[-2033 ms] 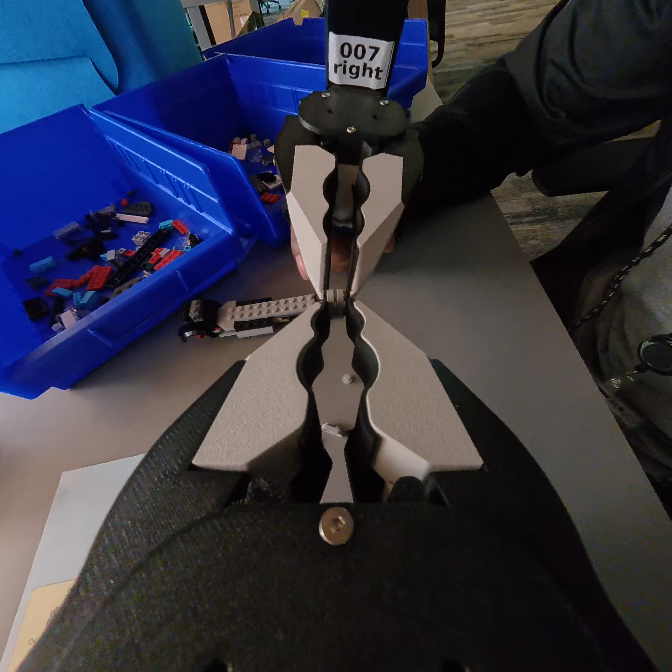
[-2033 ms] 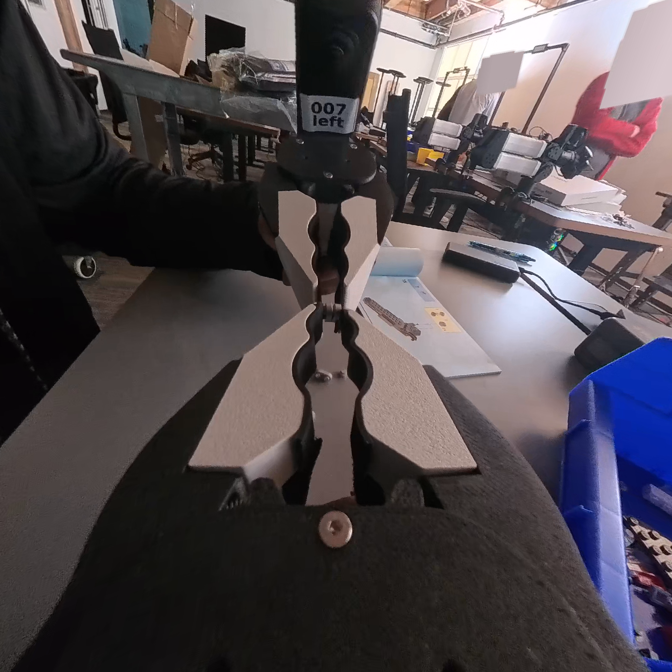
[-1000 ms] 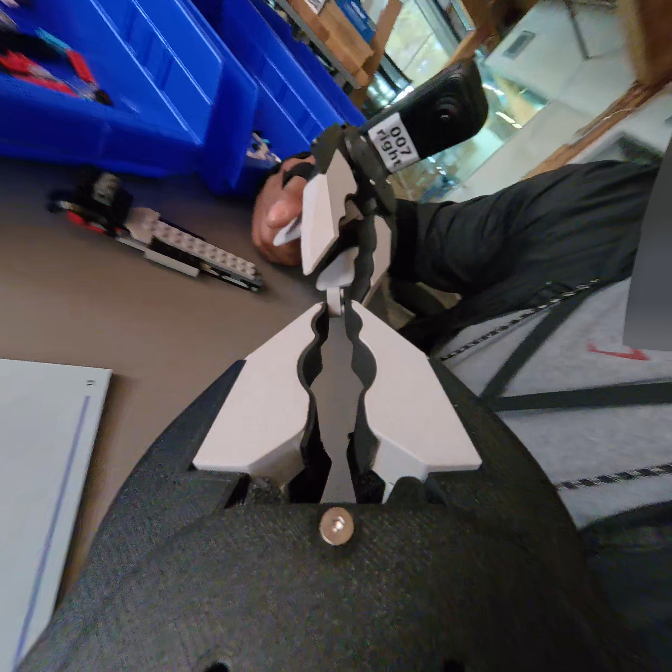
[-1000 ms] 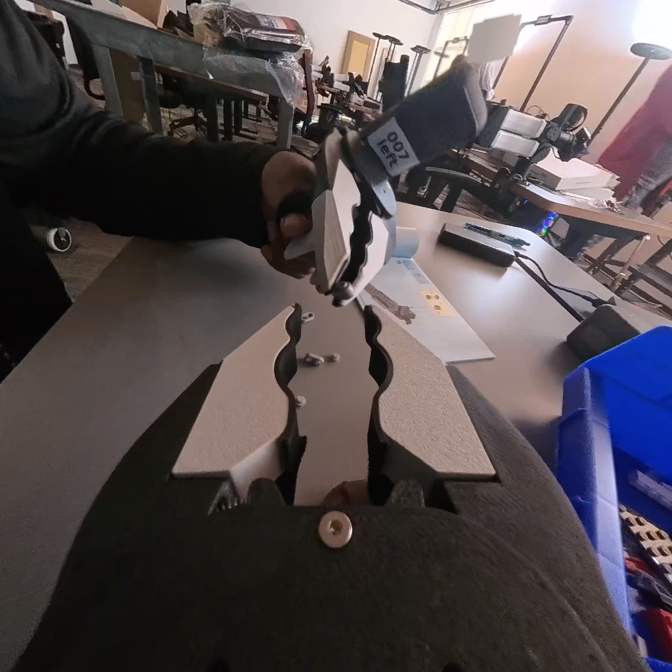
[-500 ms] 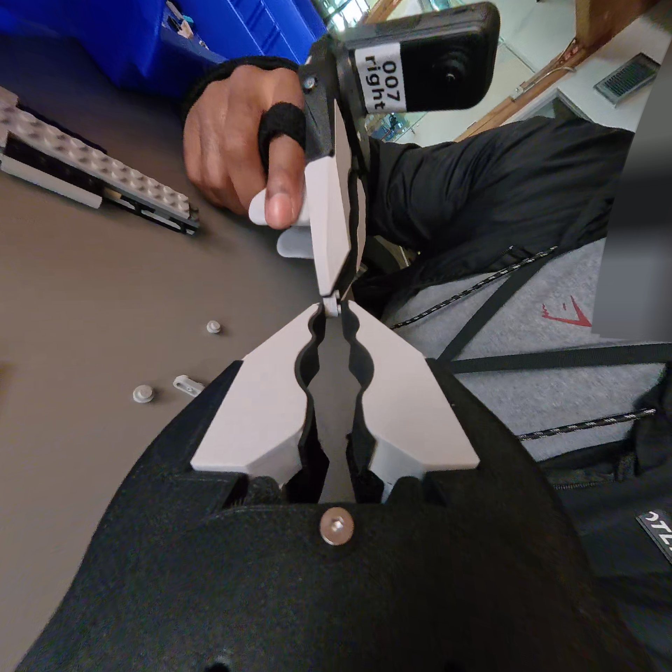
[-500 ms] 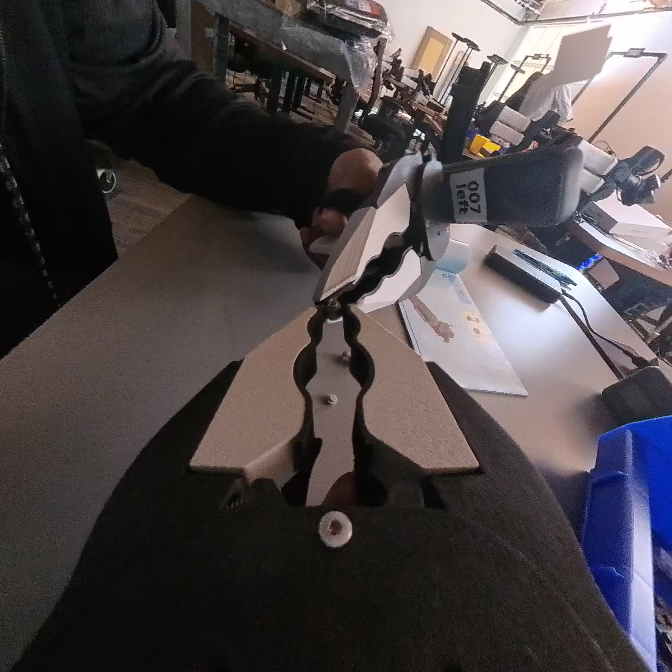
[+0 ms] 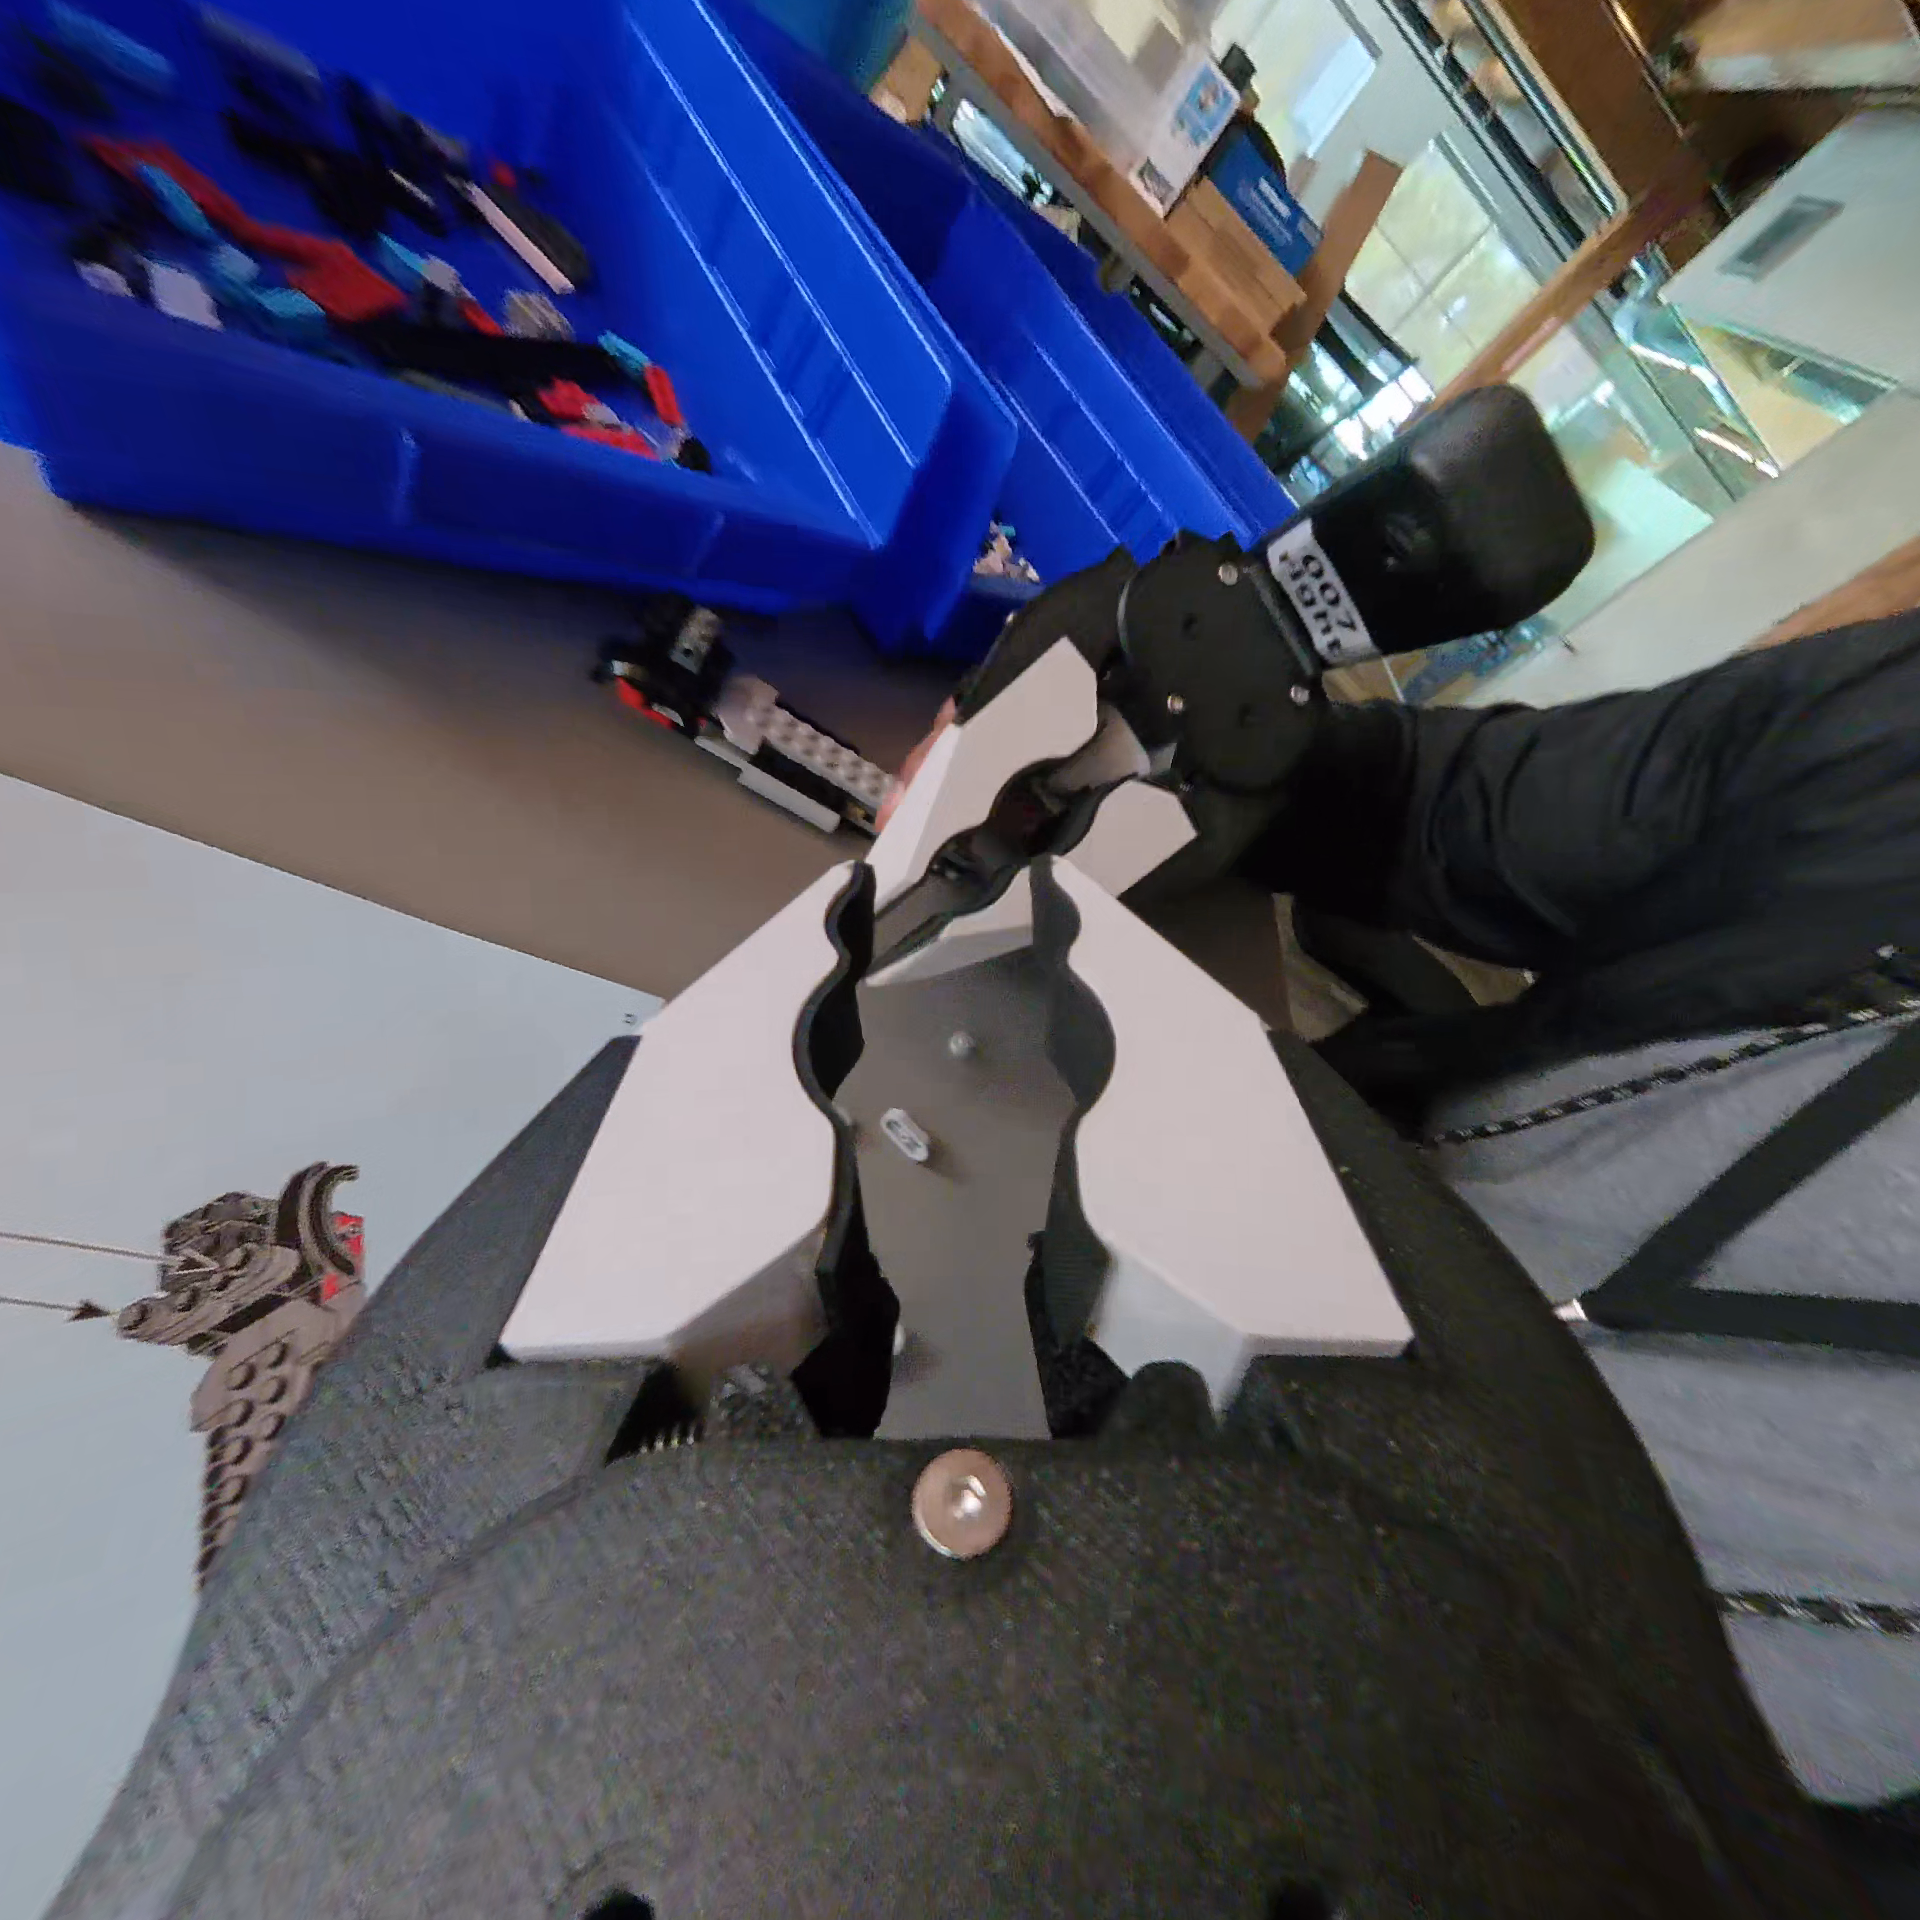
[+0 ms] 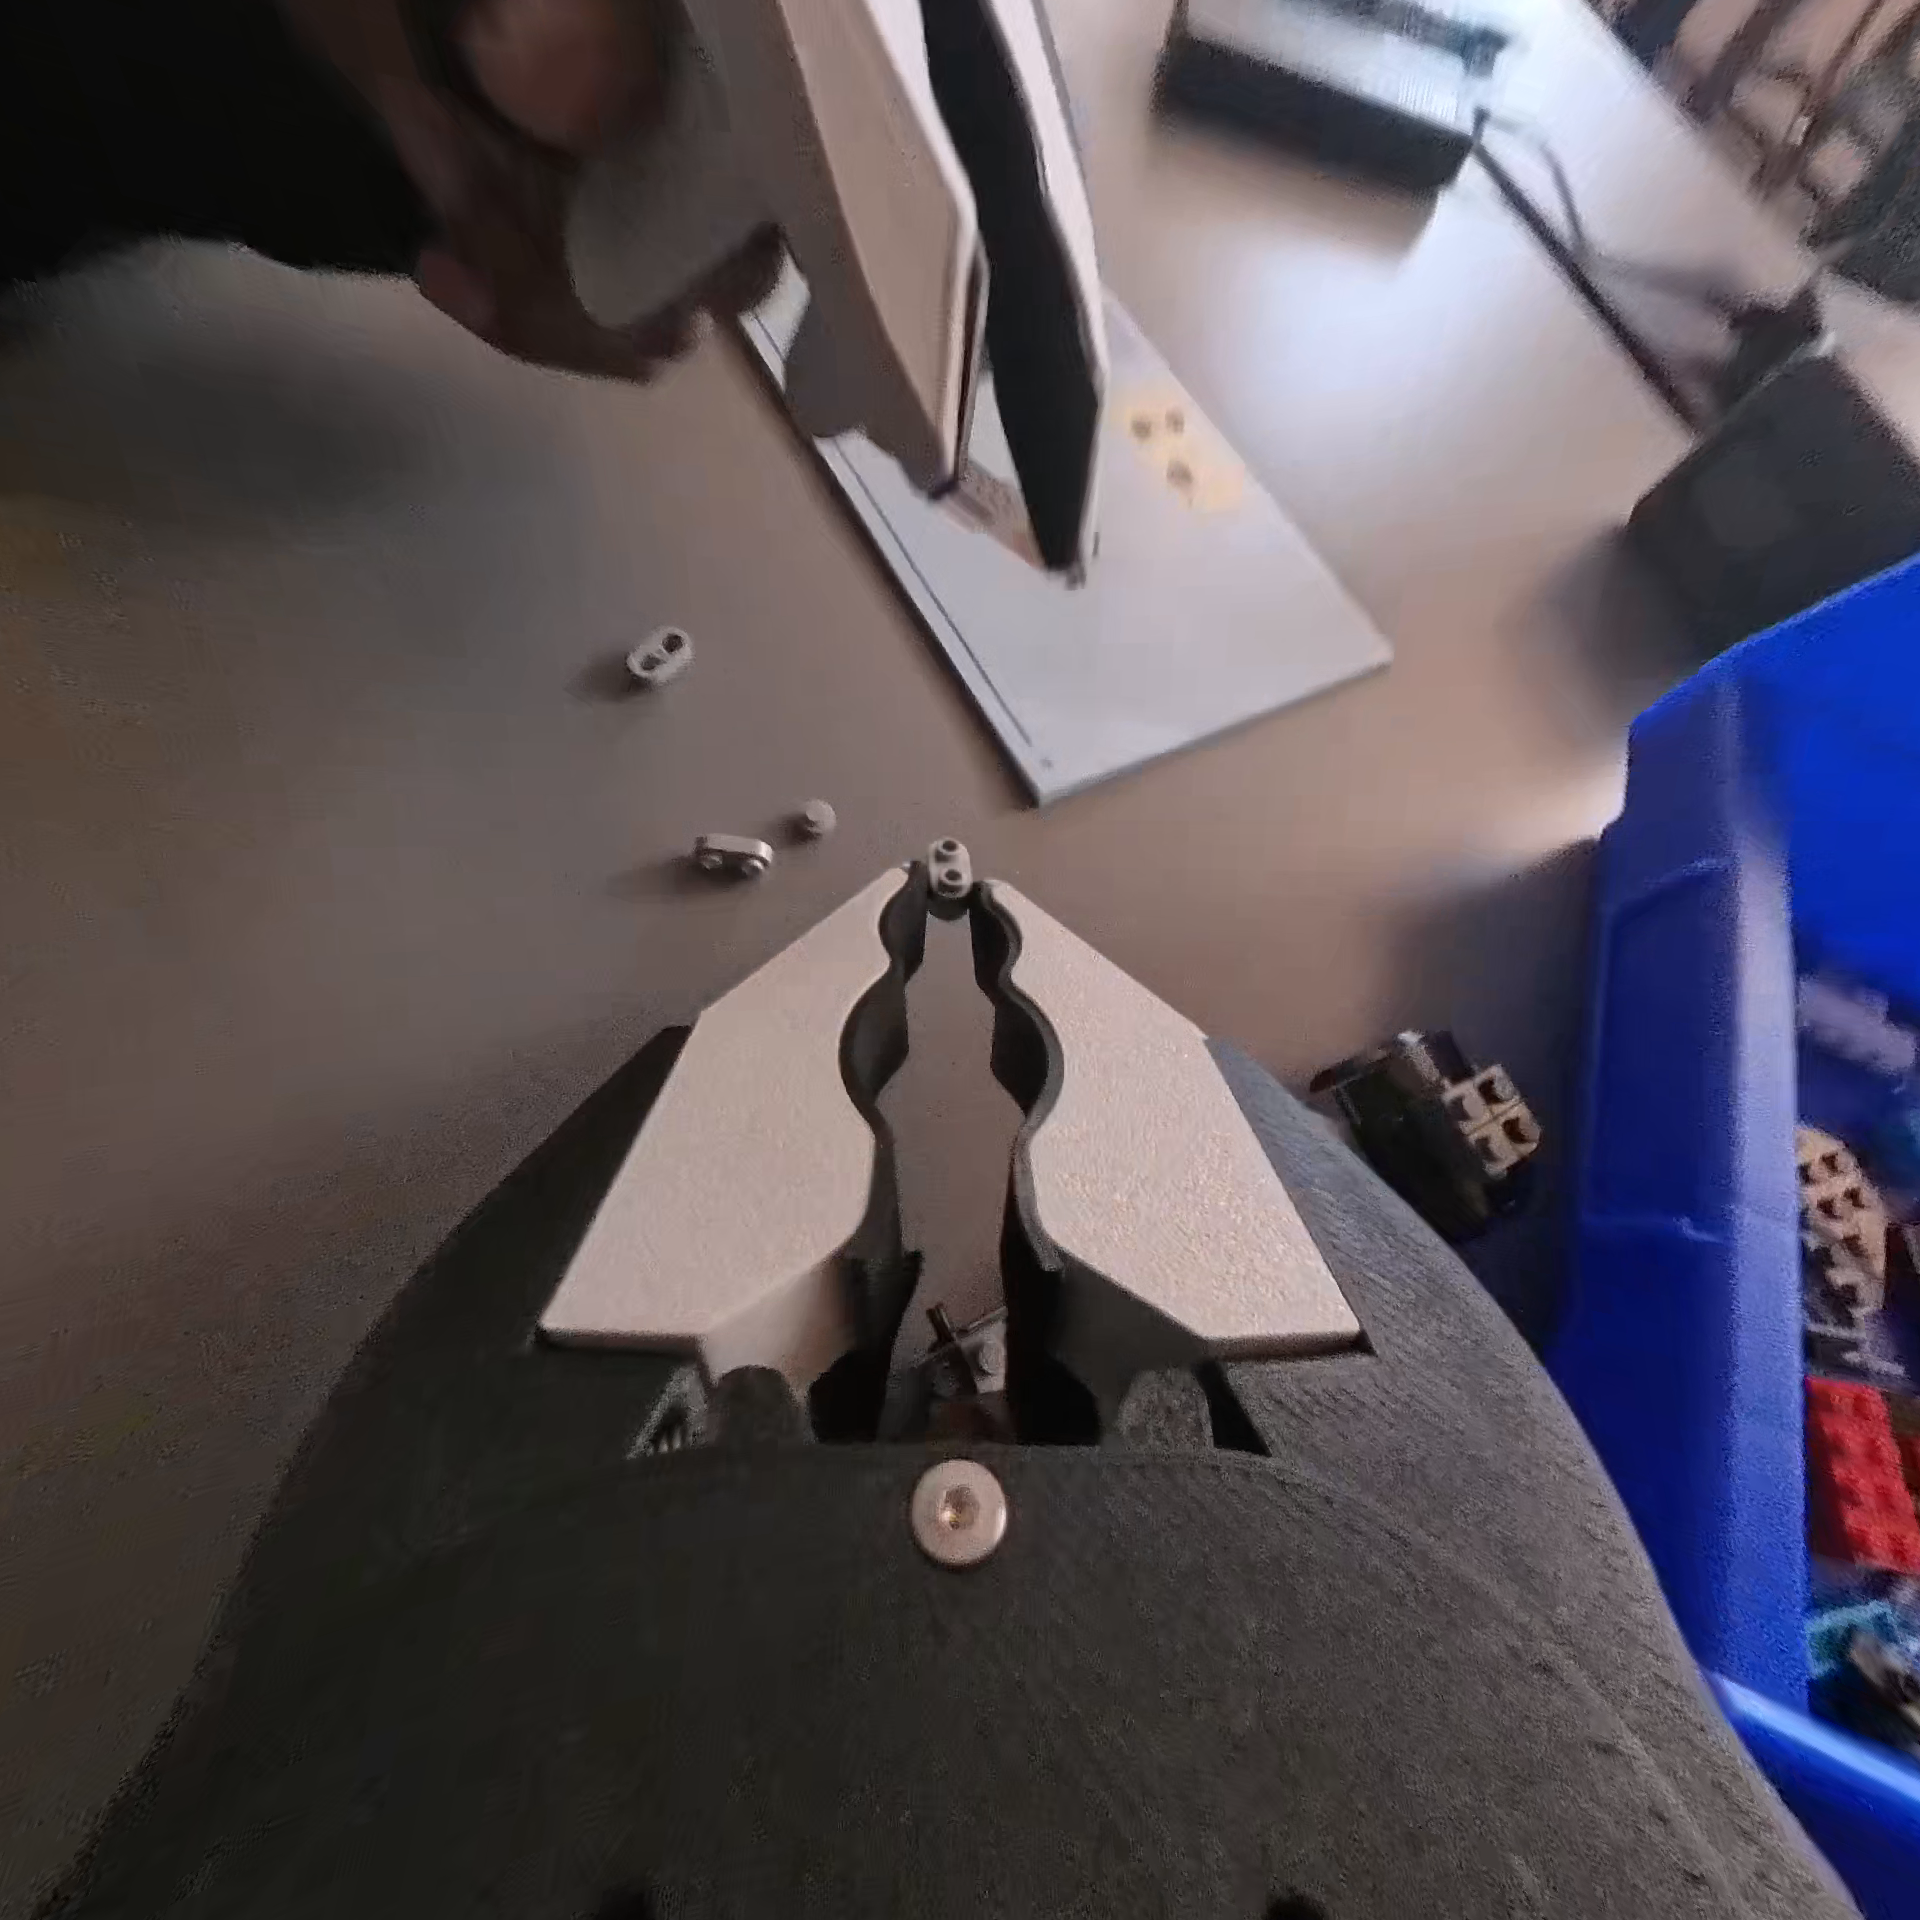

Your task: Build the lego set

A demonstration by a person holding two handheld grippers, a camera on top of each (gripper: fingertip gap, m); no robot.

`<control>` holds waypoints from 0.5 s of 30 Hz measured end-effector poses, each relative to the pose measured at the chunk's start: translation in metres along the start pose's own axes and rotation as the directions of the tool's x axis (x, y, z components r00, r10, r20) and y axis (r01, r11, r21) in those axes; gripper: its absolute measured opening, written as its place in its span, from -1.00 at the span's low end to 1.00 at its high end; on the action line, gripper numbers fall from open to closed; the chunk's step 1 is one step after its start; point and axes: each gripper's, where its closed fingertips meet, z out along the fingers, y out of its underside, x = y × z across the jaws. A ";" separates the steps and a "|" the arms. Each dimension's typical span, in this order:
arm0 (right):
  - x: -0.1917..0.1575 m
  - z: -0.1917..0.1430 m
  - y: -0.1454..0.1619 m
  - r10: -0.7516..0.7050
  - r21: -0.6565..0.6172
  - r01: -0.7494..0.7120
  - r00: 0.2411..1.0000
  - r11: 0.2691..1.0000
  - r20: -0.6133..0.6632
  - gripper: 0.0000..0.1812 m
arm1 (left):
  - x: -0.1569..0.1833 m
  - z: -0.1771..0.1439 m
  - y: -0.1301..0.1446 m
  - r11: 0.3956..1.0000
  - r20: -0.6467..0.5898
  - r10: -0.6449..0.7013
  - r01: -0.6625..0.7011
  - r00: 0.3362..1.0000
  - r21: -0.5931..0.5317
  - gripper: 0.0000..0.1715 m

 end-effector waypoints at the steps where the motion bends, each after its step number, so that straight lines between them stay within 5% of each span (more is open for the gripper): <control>1: 0.001 0.002 0.003 0.013 -0.027 -0.013 1.000 1.000 0.002 -0.89 | -0.002 -0.002 -0.003 1.000 0.012 0.003 -0.003 1.000 0.016 -0.64; 15: 0.011 0.001 0.009 0.140 -0.047 -0.139 0.990 0.989 0.019 -0.89 | -0.013 -0.003 0.000 1.000 0.045 0.019 -0.020 0.999 0.012 -0.65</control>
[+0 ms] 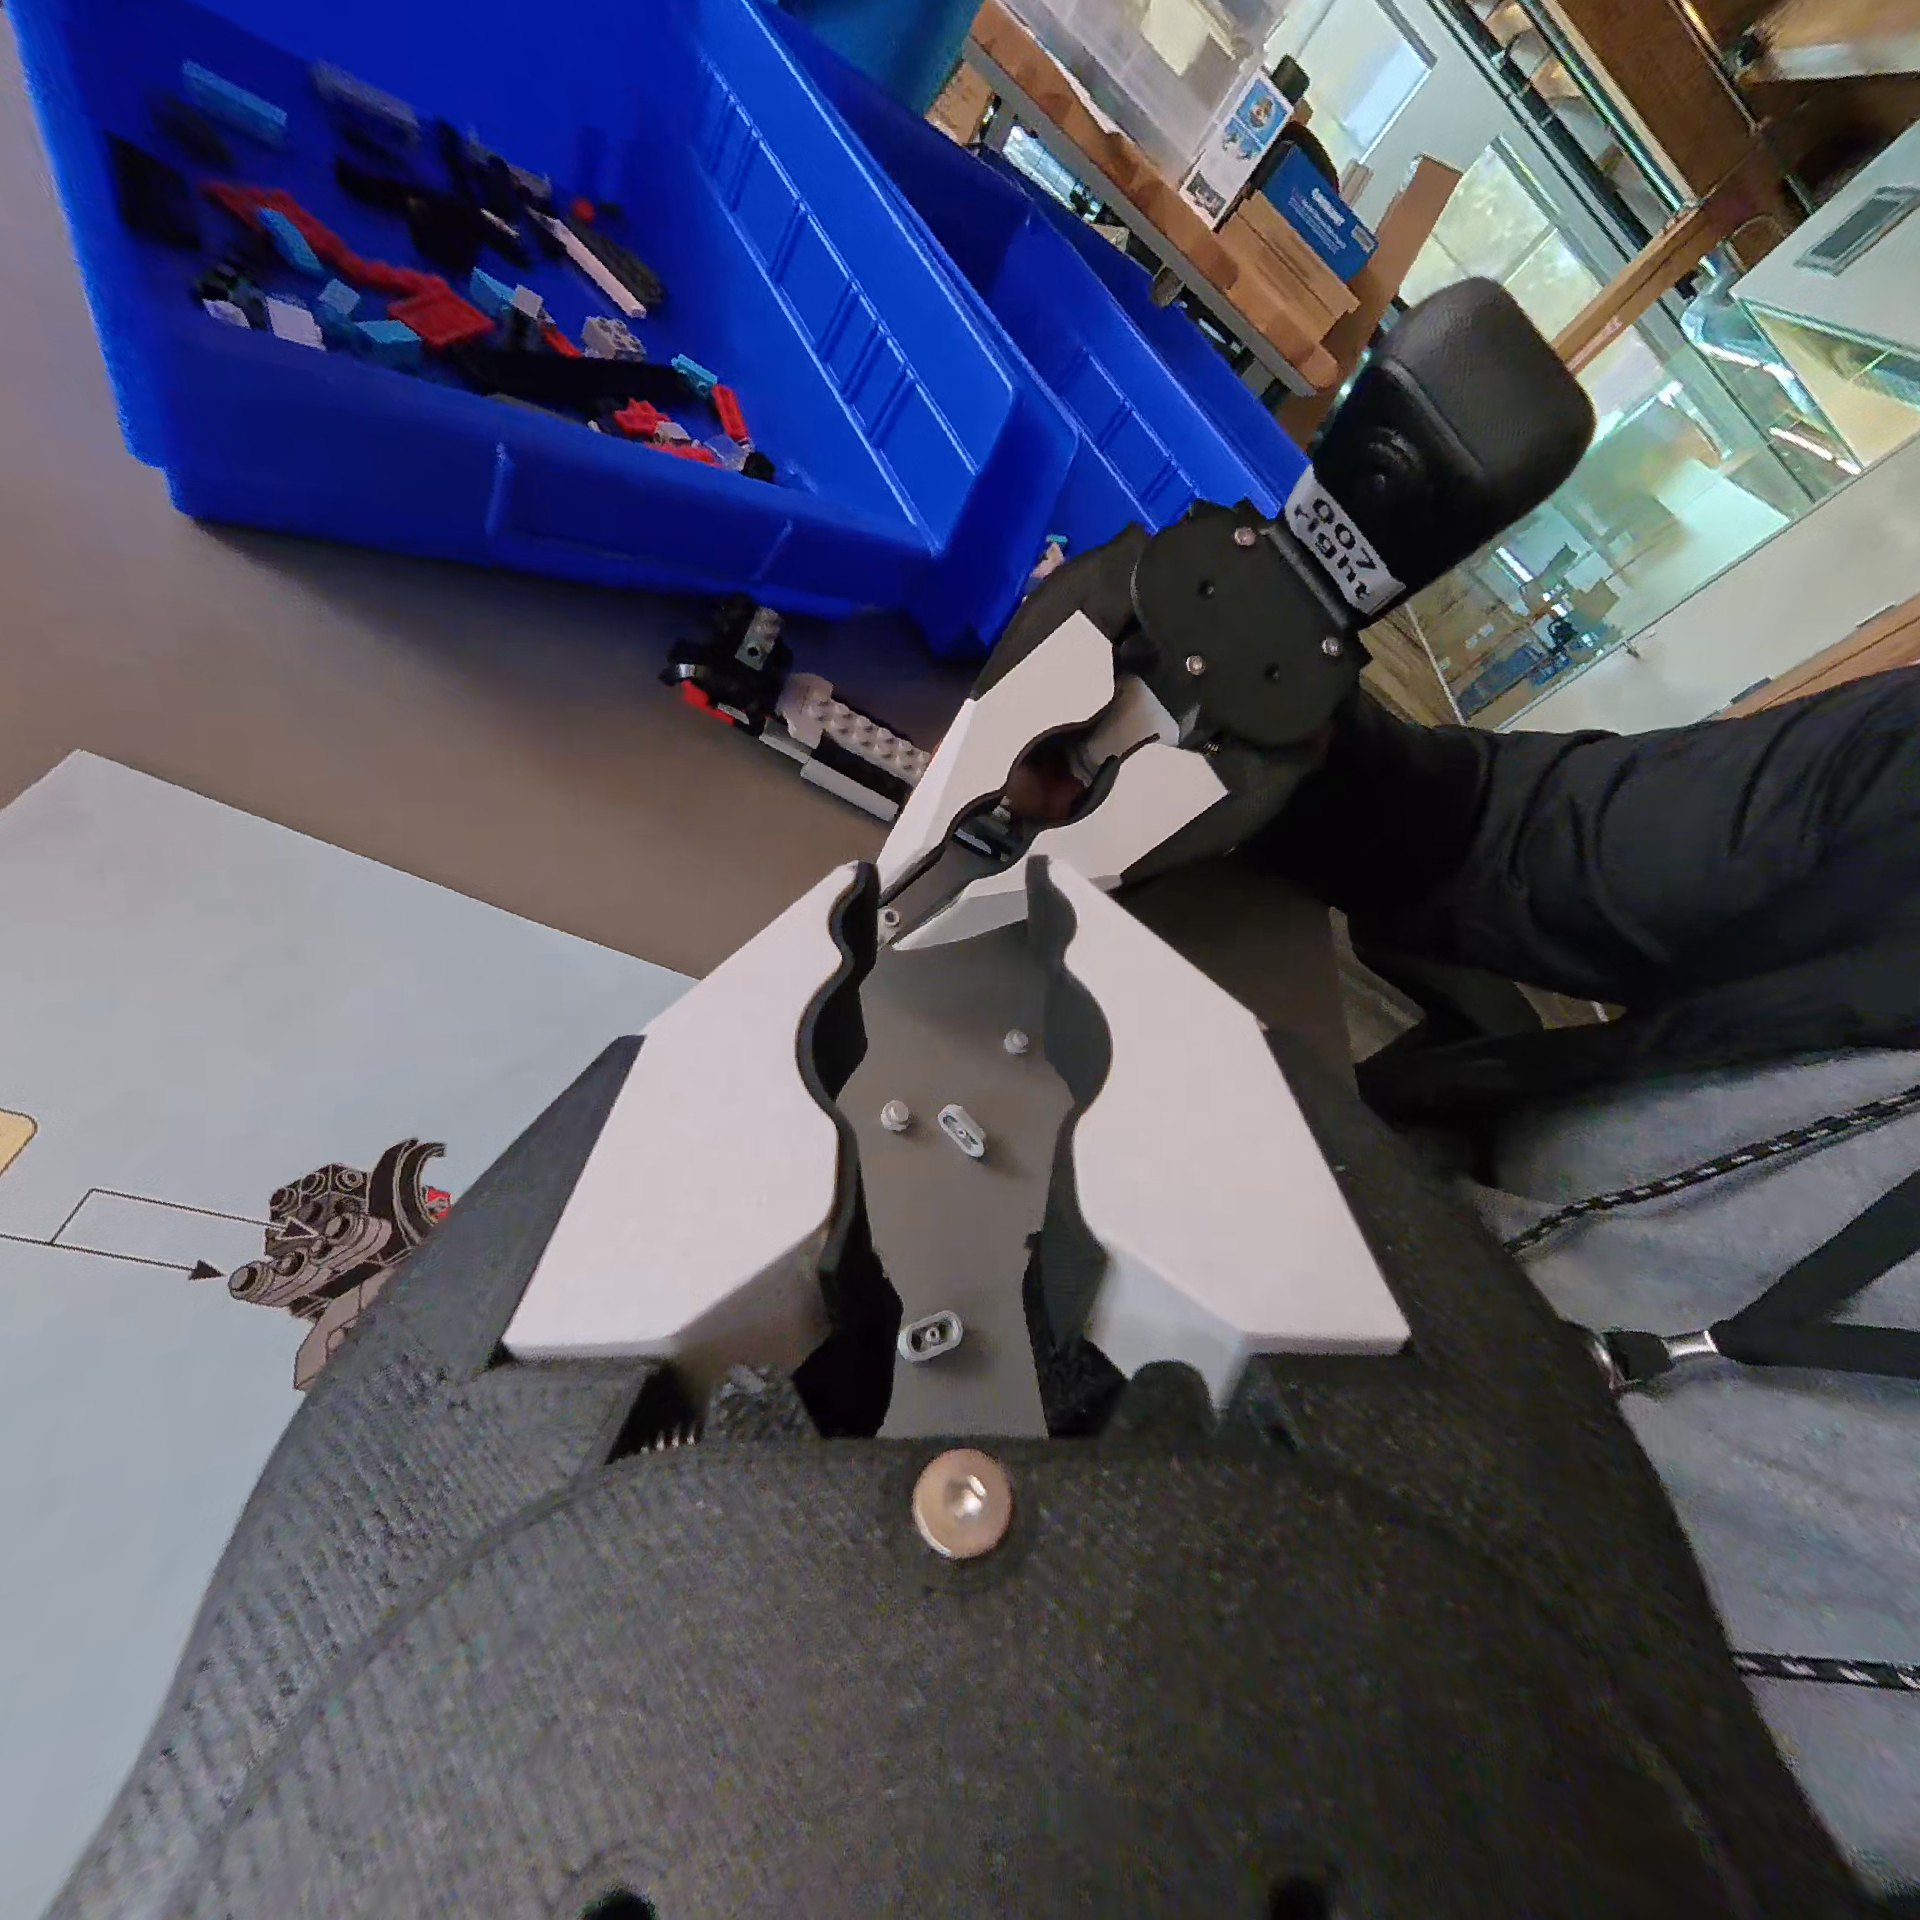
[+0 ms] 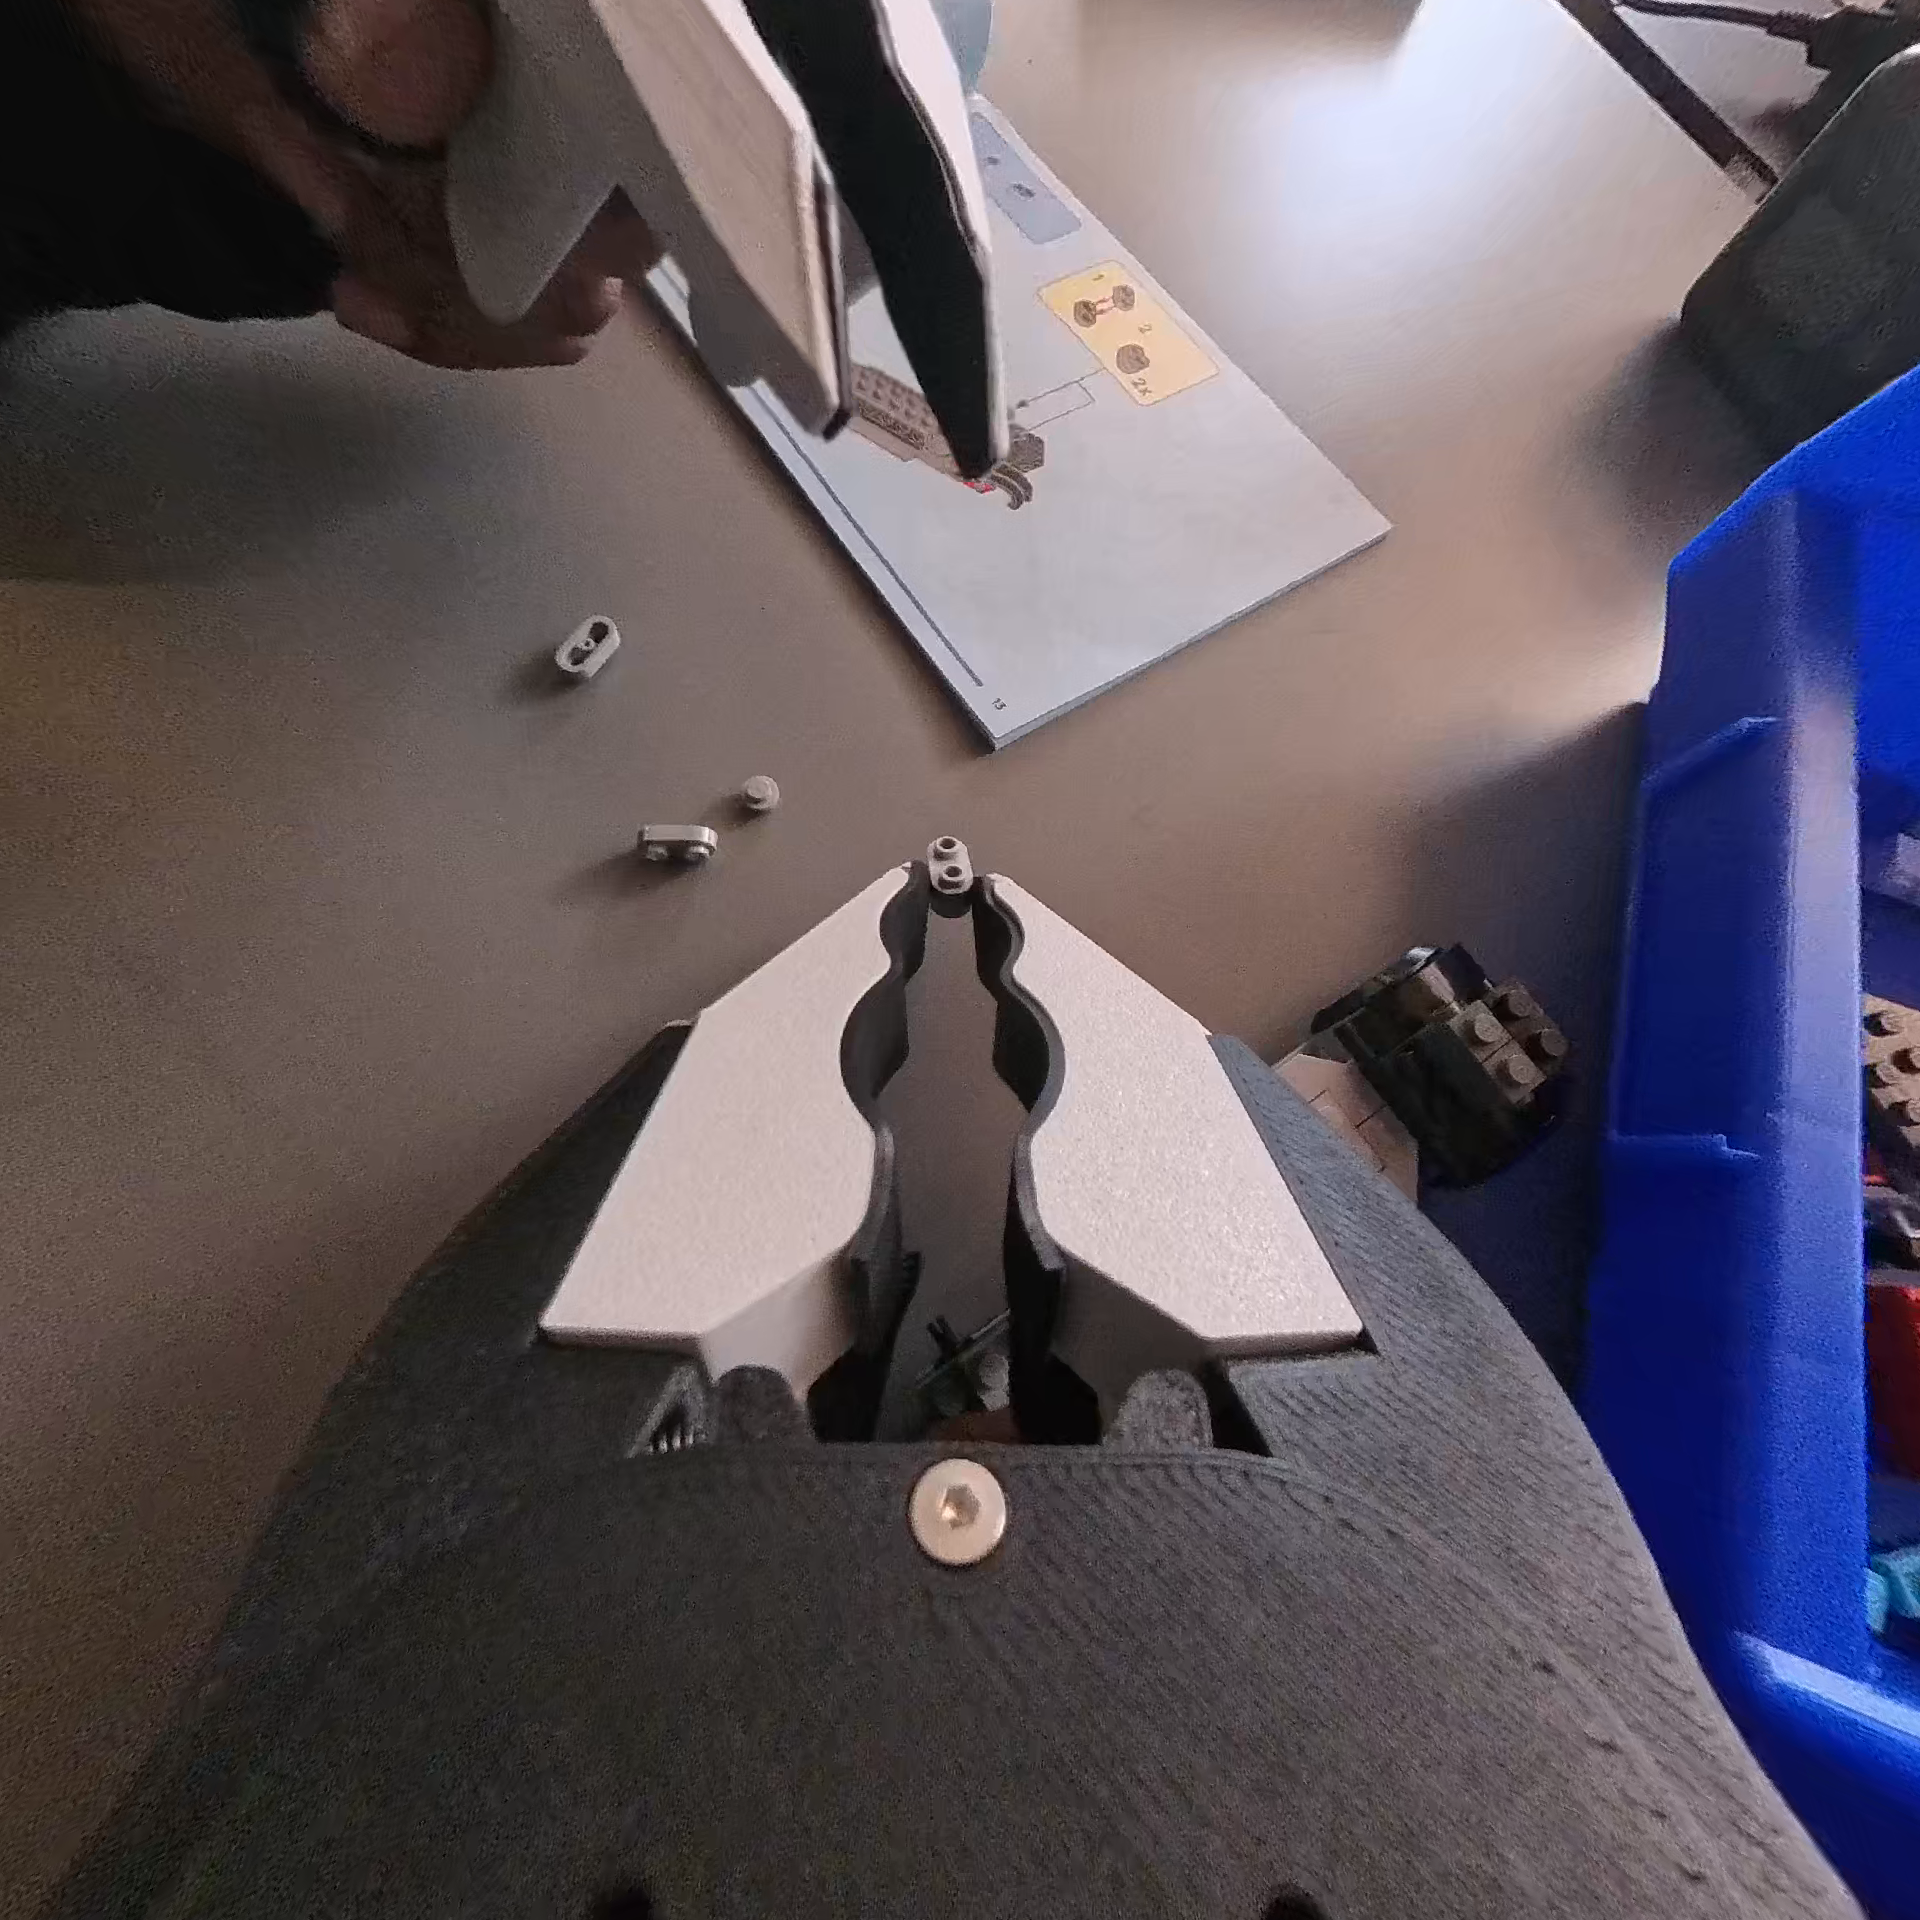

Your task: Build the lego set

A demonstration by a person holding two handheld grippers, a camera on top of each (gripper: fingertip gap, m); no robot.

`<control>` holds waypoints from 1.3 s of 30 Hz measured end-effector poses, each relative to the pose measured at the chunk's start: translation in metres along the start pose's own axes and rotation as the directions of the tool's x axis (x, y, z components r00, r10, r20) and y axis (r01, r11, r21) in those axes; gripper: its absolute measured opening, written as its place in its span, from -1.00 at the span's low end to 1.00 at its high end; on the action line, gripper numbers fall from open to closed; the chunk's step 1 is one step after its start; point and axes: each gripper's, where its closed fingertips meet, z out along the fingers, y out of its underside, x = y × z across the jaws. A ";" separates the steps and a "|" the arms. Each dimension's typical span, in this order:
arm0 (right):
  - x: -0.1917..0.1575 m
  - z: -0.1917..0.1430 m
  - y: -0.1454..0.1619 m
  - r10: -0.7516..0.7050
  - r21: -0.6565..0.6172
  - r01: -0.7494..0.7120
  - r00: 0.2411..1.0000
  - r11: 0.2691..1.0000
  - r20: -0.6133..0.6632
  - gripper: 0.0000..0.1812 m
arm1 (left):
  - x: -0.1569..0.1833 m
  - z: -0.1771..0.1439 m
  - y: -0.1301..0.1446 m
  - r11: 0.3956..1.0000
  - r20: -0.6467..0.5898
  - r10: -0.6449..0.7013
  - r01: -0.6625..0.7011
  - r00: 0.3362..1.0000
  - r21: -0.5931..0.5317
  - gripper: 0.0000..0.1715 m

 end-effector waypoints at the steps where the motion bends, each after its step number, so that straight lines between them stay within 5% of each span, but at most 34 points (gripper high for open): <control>1: 0.000 -0.001 0.000 0.009 0.005 -0.009 1.000 1.000 0.008 -0.89 | 0.000 0.000 0.000 1.000 0.001 0.006 -0.006 1.000 0.000 -0.65; 11: -0.004 -0.026 -0.028 0.046 0.244 -0.076 0.991 0.967 0.128 -0.76 | 0.000 -0.013 -0.021 0.989 0.015 0.088 -0.090 0.996 0.120 -0.65; 19: -0.007 -0.044 -0.030 -0.040 0.250 0.006 0.991 0.968 0.130 -0.76 | 0.002 -0.014 -0.024 0.983 0.035 0.124 -0.127 0.992 0.132 -0.65; 28: 0.023 -0.089 -0.080 0.090 0.578 -0.053 0.995 0.814 -0.035 -0.79 | -0.005 -0.027 -0.039 0.966 0.076 0.115 -0.129 0.990 0.224 -0.66; 39: 0.007 -0.066 -0.062 0.045 0.524 -0.048 0.999 0.850 0.019 -0.77 | -0.004 -0.032 -0.043 0.957 0.130 0.149 -0.176 0.980 0.233 -0.66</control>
